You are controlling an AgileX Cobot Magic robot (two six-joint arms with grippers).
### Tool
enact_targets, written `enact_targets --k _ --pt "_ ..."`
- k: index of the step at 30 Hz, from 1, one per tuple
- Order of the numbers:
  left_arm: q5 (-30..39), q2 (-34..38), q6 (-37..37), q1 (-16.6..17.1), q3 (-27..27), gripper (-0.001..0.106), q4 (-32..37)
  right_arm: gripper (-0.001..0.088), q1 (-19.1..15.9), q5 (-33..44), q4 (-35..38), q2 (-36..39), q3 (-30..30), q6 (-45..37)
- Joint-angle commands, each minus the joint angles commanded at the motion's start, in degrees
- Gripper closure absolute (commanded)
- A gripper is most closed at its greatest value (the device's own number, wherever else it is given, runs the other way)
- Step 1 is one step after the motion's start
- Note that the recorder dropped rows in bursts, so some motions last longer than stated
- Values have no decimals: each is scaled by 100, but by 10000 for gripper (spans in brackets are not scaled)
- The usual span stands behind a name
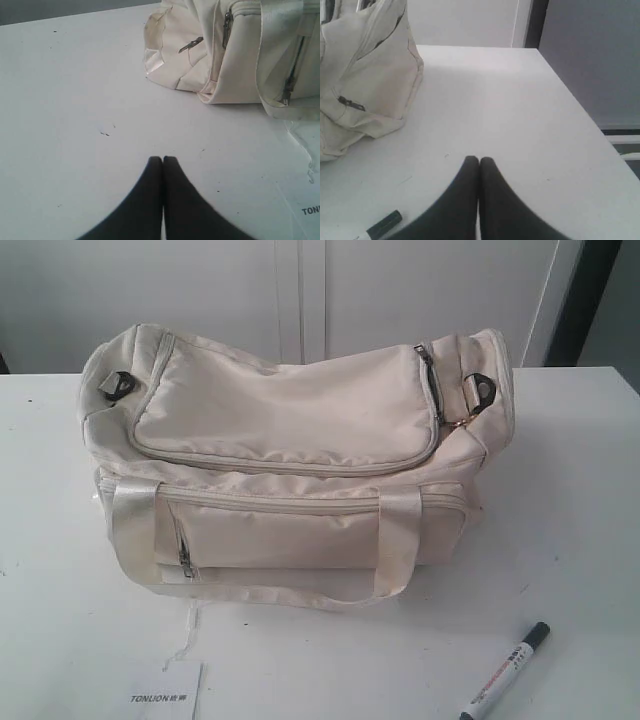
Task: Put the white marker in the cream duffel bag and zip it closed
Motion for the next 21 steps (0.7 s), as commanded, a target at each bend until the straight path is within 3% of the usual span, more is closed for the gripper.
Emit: enact_targets --k 5,12,16,19,21 --pt "-57 0 0 0 0 1053 0 868 0 -959 1134 0 0 121" --pt "-734 0 -19 0 0 1053 0 868 0 -2403 1230 0 0 213" --pt "-734 0 -593 0 0 1053 -138 868 0 -3476 1230 0 0 1396" --pt "-734 0 -1230 0 0 1053 -176 868 0 -3281 1153 0 -64 1532" --pt "-746 0 -1229 0 0 1053 -176 868 0 -3280 942 0 -249 1210"
